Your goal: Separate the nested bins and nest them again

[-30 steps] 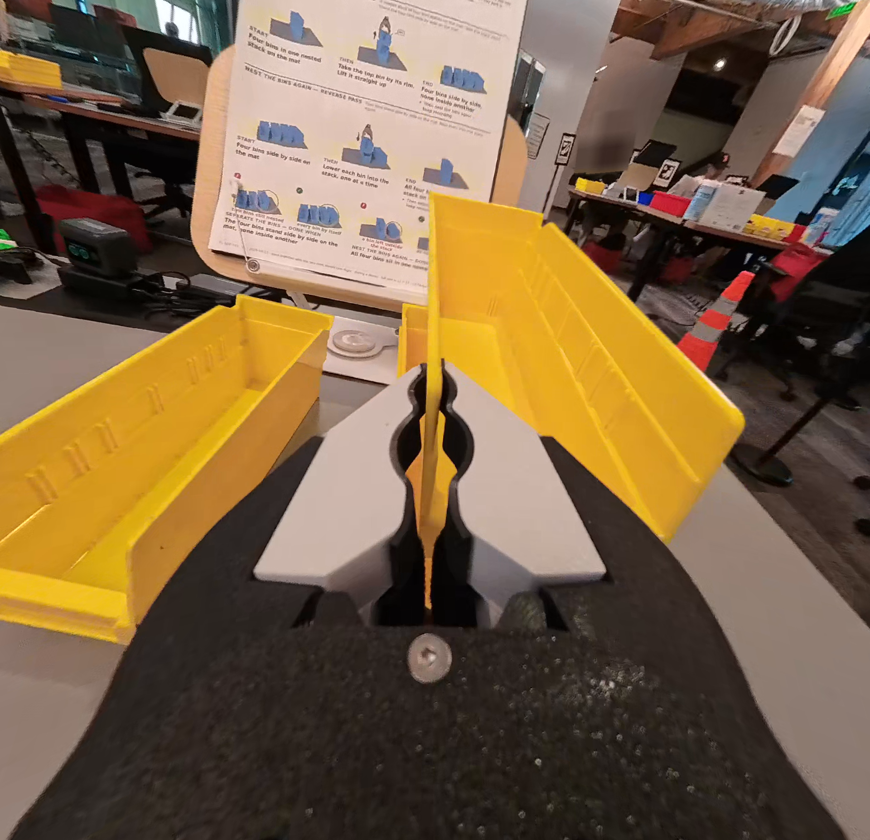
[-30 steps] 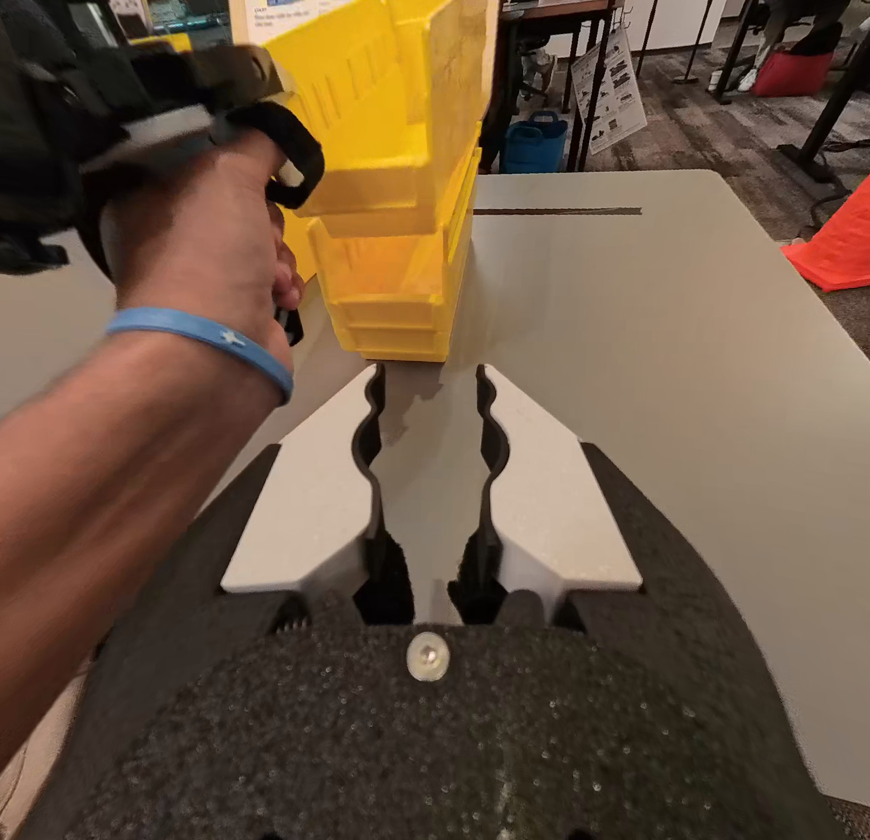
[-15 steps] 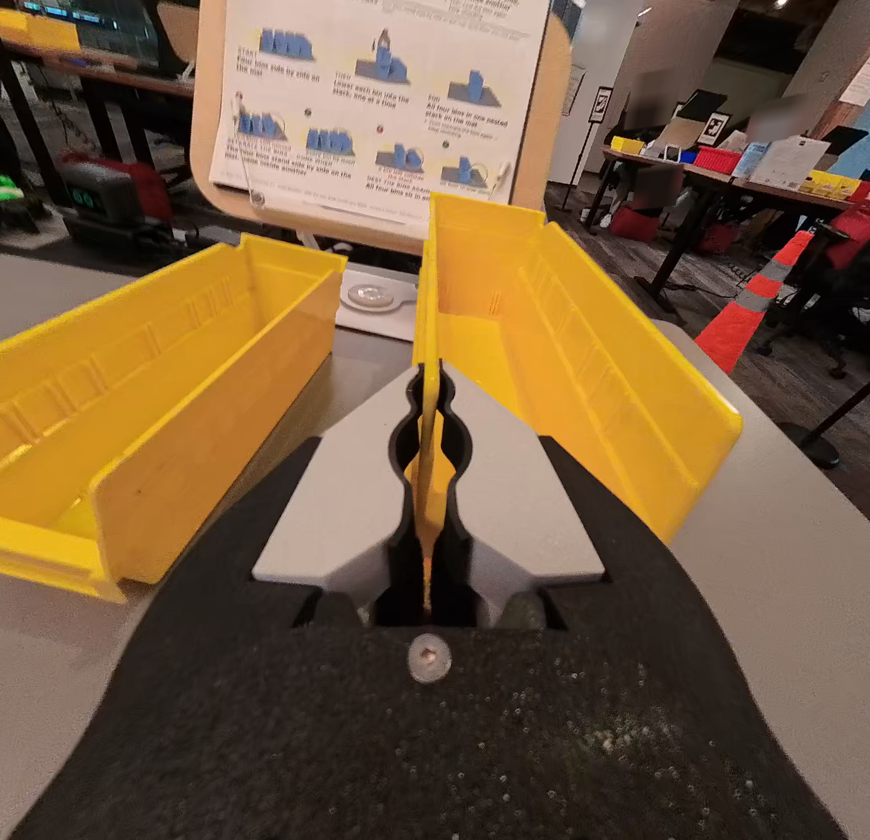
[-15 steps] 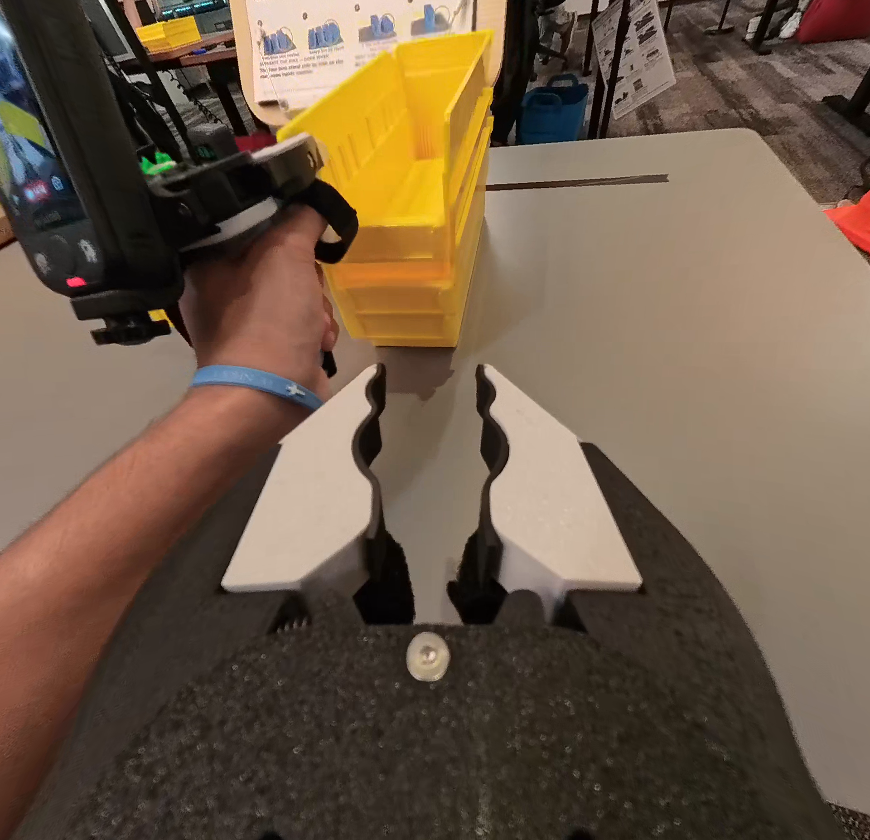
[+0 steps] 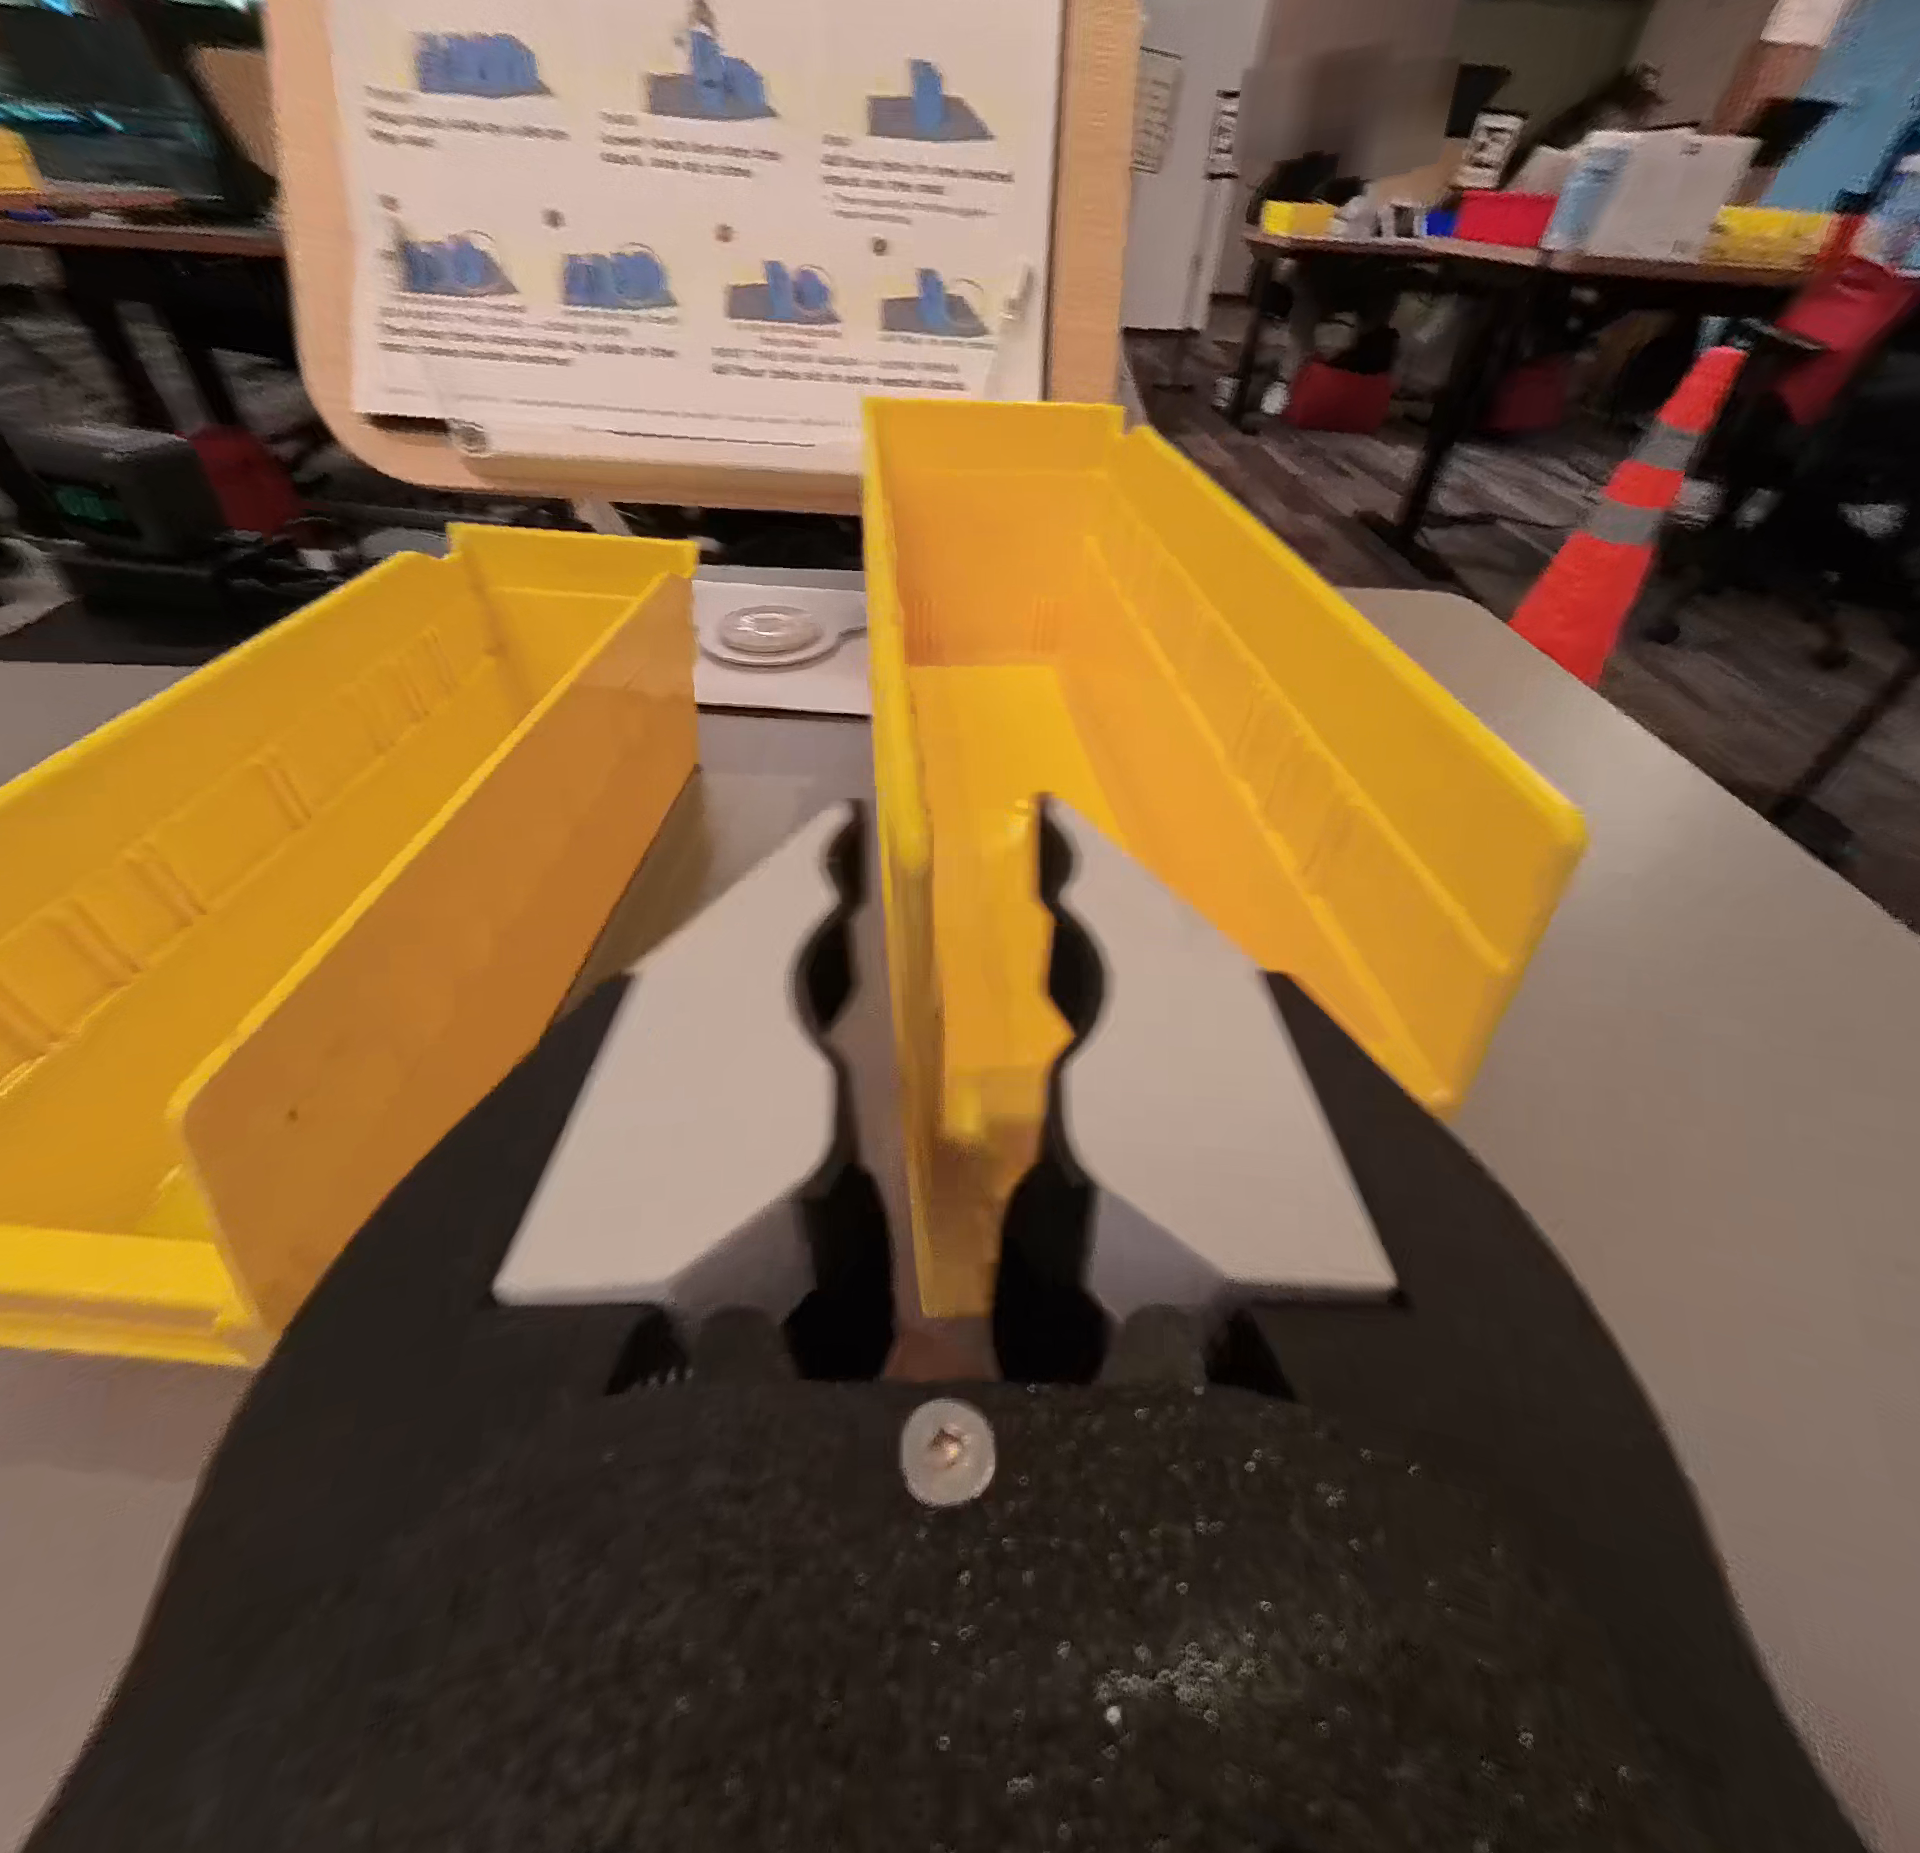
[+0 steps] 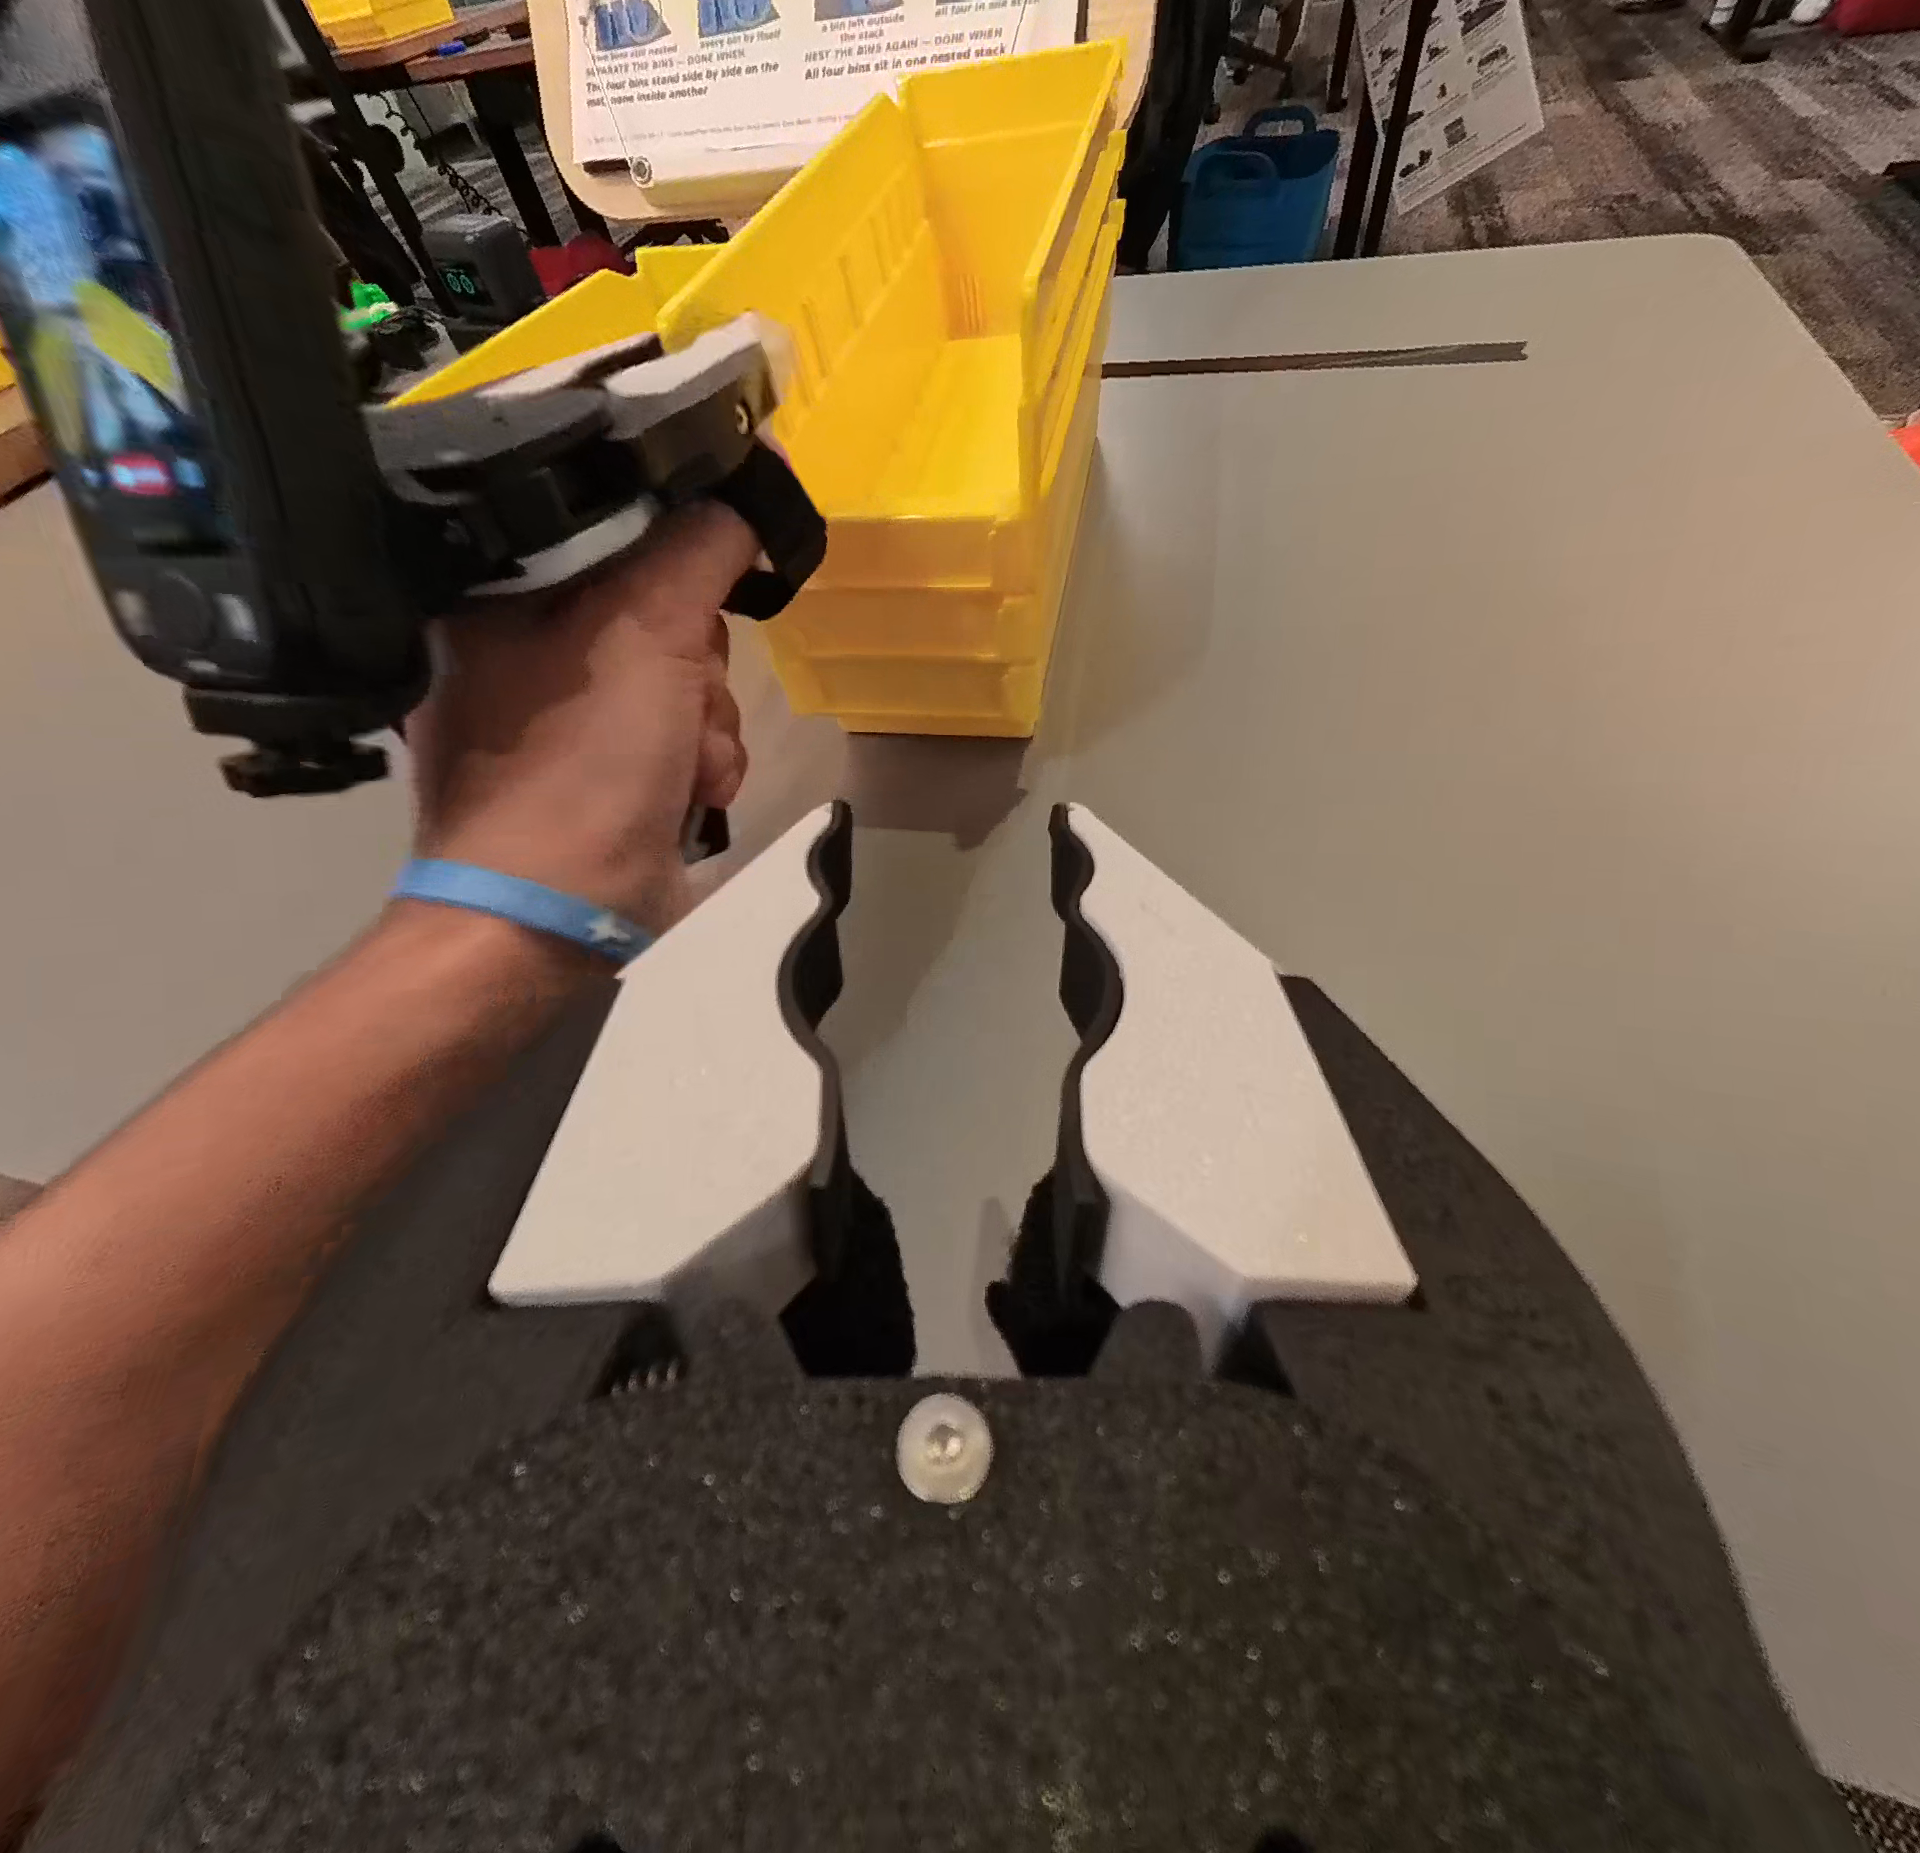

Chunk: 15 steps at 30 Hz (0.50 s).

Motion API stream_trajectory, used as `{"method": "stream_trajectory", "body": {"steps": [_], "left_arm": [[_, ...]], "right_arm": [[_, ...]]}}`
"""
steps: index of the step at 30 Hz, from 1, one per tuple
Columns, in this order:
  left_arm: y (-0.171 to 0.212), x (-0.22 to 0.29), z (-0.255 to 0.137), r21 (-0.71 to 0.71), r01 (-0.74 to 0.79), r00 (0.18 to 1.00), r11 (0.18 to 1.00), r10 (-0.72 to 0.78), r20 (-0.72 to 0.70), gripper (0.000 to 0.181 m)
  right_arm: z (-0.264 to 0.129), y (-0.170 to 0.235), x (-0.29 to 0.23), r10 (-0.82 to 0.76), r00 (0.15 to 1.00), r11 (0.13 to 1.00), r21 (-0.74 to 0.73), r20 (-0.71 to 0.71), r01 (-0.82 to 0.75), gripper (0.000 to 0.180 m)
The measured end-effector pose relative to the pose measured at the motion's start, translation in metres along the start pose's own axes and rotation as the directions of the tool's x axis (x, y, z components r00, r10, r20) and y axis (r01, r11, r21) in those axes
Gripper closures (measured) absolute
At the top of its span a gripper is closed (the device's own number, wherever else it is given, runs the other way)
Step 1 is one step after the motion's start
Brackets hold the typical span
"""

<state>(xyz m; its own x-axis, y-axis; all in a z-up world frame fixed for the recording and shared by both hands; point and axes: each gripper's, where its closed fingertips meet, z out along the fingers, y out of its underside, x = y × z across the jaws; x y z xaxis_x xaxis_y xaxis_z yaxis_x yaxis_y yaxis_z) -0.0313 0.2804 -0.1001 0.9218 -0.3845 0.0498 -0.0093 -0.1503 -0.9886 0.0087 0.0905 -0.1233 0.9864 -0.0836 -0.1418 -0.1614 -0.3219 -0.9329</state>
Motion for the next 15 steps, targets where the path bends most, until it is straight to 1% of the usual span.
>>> {"method": "stream_trajectory", "body": {"steps": [1, 2, 3, 5, 8, 11, 12, 13, 15], "left_arm": [[-0.003, 0.002, -0.006, -0.003, 0.019, 0.999, 1.0, -0.02, -0.043, 0.132], [-0.009, 0.003, -0.016, 0.006, 0.041, 0.995, 0.999, -0.04, -0.091, 0.122], [-0.013, 0.003, -0.028, 0.007, 0.06, 0.988, 0.998, -0.059, -0.144, 0.115], [-0.014, -0.005, -0.053, -0.02, 0.088, 0.965, 0.996, -0.09, -0.245, 0.116], [-0.006, -0.05, -0.082, -0.049, 0.061, 0.952, 0.997, -0.073, -0.298, 0.119], [0.009, -0.12, -0.095, -0.079, -0.006, 0.97, 0.997, -0.013, -0.242, 0.121], [0.016, -0.144, -0.096, -0.096, -0.016, 0.977, 0.995, -0.005, -0.215, 0.124], [0.025, -0.164, -0.095, -0.129, -0.021, 0.979, 0.991, -0.006, -0.204, 0.126], [0.042, -0.192, -0.085, -0.207, -0.018, 0.978, 0.978, -0.026, -0.207, 0.123]], "right_arm": [[0.0, 0.001, -0.001, 0.002, 1.0, 1.0, -0.003, 0.004, -0.002, 0.142], [0.001, 0.001, -0.001, 0.005, 1.0, 1.0, -0.007, 0.008, -0.005, 0.142], [0.001, 0.002, -0.002, 0.009, 1.0, 1.0, -0.008, 0.011, -0.009, 0.142], [0.002, 0.002, -0.003, 0.011, 1.0, 1.0, -0.011, 0.017, -0.011, 0.142], [0.001, 0.001, -0.005, 0.002, 1.0, 1.0, -0.006, 0.021, -0.002, 0.142], [0.002, 0.002, -0.009, -0.008, 1.0, 1.0, -0.012, 0.024, 0.008, 0.142], [0.003, 0.002, -0.01, -0.01, 1.0, 1.0, -0.015, 0.026, 0.011, 0.142], [0.004, 0.002, -0.013, -0.011, 0.999, 1.0, -0.018, 0.03, 0.012, 0.141], [0.006, 0.002, -0.018, -0.013, 0.999, 1.0, -0.018, 0.041, 0.014, 0.142]]}}
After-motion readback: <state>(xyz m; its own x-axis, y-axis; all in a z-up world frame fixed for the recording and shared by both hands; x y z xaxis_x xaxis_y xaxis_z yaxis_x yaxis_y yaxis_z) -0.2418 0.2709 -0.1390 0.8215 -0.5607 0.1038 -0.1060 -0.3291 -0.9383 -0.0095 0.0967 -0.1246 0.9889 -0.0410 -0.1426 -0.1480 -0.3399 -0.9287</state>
